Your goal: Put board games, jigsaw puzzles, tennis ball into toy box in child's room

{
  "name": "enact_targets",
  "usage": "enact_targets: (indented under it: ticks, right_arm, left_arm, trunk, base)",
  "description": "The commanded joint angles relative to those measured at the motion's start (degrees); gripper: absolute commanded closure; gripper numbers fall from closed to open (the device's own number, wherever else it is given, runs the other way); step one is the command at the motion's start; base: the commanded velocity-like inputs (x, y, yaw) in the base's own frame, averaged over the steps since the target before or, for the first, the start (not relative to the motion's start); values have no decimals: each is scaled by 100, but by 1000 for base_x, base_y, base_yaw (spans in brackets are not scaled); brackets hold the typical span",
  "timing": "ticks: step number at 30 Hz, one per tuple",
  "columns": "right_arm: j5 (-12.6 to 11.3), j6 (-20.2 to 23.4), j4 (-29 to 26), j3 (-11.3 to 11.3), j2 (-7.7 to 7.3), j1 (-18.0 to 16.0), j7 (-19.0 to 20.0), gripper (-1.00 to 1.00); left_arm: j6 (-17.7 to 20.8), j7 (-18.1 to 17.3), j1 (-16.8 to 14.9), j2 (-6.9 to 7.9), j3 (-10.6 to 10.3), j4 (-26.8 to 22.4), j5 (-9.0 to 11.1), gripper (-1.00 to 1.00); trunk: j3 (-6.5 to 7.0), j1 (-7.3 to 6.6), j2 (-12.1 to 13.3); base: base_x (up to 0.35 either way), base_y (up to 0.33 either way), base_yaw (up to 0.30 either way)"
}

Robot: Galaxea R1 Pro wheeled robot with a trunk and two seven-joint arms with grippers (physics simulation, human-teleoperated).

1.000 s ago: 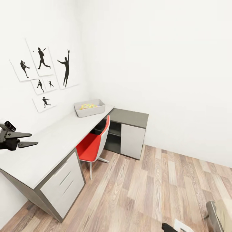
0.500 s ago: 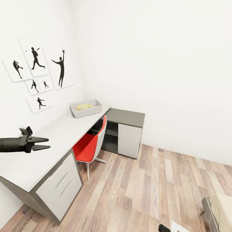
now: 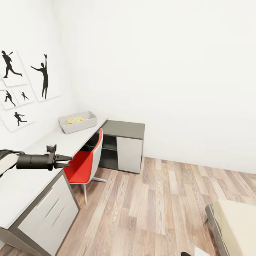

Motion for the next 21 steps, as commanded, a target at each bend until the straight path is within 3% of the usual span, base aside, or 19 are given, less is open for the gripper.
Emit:
enact_targets:
  ticks: [1, 5, 10, 15, 18, 21]
  right_arm:
    - [-53, -13, -3, 49, -2, -4, -20, -100]
    - [-33, -13, -2, 54, -3, -4, -20, -100]
    - [-3, -14, -2, 63, 13, -4, -19, -100]
    - [6, -24, -2, 70, 28, -4, -19, -100]
    - [11, -42, -2, 74, 47, -4, -19, -100]
    - [12, -48, -2, 82, 58, -4, -19, -100]
  left_arm:
    - [19, 26, -12, 2, -21, 3, 17, -100]
    - [19, 225, 27, -47, -24, 3, 25, -100]
    - [2, 349, 259, -243, -25, 3, 7, -100]
    - [-81, 694, 387, -402, -29, 16, 8, -100]
    - [-323, 1060, 663, -636, -26, 60, -39, -100]
    - [-786, 1631, 1000, -886, -31, 136, -317, -100]
  trunk:
    - [-13, 4, -13]
    - [-13, 4, -13]
    - [-13, 4, -13]
    - [-24, 4, -13]
    - [-42, 4, -13]
    - [-65, 4, -13]
  base:
    - [0, 0, -288]
    - [0, 0, -288]
    - [0, 0, -288]
    - [0, 0, -273]
    - [0, 0, -199]
    - [0, 0, -124]
